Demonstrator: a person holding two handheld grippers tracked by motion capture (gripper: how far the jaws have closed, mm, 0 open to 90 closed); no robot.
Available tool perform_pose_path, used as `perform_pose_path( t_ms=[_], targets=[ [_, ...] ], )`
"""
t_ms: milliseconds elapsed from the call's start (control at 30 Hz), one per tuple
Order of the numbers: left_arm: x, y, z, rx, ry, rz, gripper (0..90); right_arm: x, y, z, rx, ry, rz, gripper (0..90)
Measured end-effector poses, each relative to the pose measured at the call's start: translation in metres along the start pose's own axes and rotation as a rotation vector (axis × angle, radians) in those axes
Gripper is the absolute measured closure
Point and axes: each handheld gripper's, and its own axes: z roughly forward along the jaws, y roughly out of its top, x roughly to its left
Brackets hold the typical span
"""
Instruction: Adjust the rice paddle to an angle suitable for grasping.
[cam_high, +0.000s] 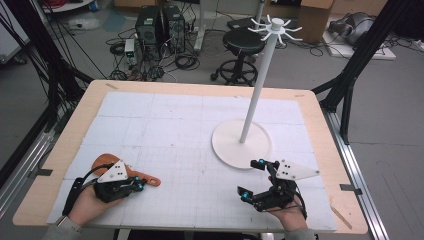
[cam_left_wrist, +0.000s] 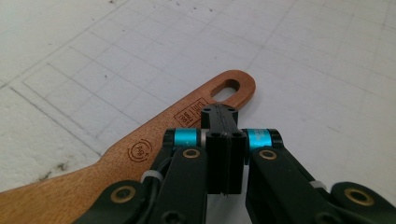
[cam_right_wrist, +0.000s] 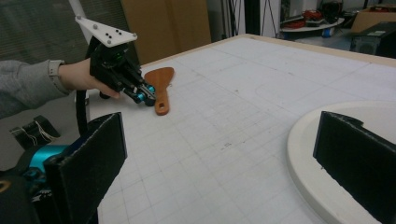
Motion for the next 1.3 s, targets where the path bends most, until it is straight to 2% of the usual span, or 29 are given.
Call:
perform_pose_path(
  t_ms=[133, 300, 367, 433, 533, 567, 633, 700, 800, 1033, 1133, 1233, 1300],
  targets=[
    [0.003, 0.003, 0.004, 0.001, 0.014, -0.01, 89.8, 0.0, 0.0, 0.0, 0.002, 0.002, -0.002, 1.5],
    [0.007, 0.005, 0.002, -0.022, 0.006, -0.027, 89.7, 0.0, 0.0, 0.0, 0.005, 0.002, 0.0, 1.5],
    [0.011, 0.008, -0.004, -0.047, 0.029, -0.032, 89.7, 0.0, 0.0, 0.0, 0.005, 0.003, -0.003, 1.5],
    [0.019, 0.01, -0.012, -0.061, 0.076, -0.043, 89.7, -0.001, -0.001, 0.0, 0.01, 0.001, 0.003, 1.5],
    [0.035, 0.01, -0.02, -0.055, 0.13, -0.06, 89.7, 0.0, -0.001, 0.001, 0.013, -0.001, 0.002, 1.5],
    [0.041, 0.009, -0.022, -0.057, 0.142, -0.078, 89.7, 0.0, -0.001, 0.001, 0.015, -0.001, -0.003, 1.5],
    [0.053, 0.007, -0.023, -0.051, 0.171, -0.103, 89.7, 0.002, -0.003, 0.003, 0.022, 0.003, -0.001, 1.5],
    [0.063, 0.006, -0.023, -0.036, 0.18, -0.124, 89.7, 0.002, -0.003, 0.003, 0.026, 0.004, -0.003, 1.5],
    [0.07, 0.004, -0.022, -0.028, 0.189, -0.131, 89.7, 0.003, -0.004, 0.005, 0.034, 0.003, 0.002, 1.5],
    [0.078, 0.0, -0.013, 0.018, 0.202, -0.149, 89.7, 0.004, -0.005, 0.005, 0.04, 0.006, 0.0, 1.5],
    [0.079, -0.001, -0.011, 0.034, 0.209, -0.137, 89.7, 0.005, -0.004, 0.004, 0.037, 0.007, -0.005, 1.5],
    [0.08, -0.002, -0.011, 0.049, 0.221, -0.144, 89.6, 0.005, -0.004, 0.004, 0.037, 0.006, -0.003, 1.5],
    [0.079, -0.002, -0.011, 0.057, 0.239, -0.167, 89.7, 0.005, -0.005, 0.005, 0.043, 0.005, -0.002, 1.5]
  ],
)
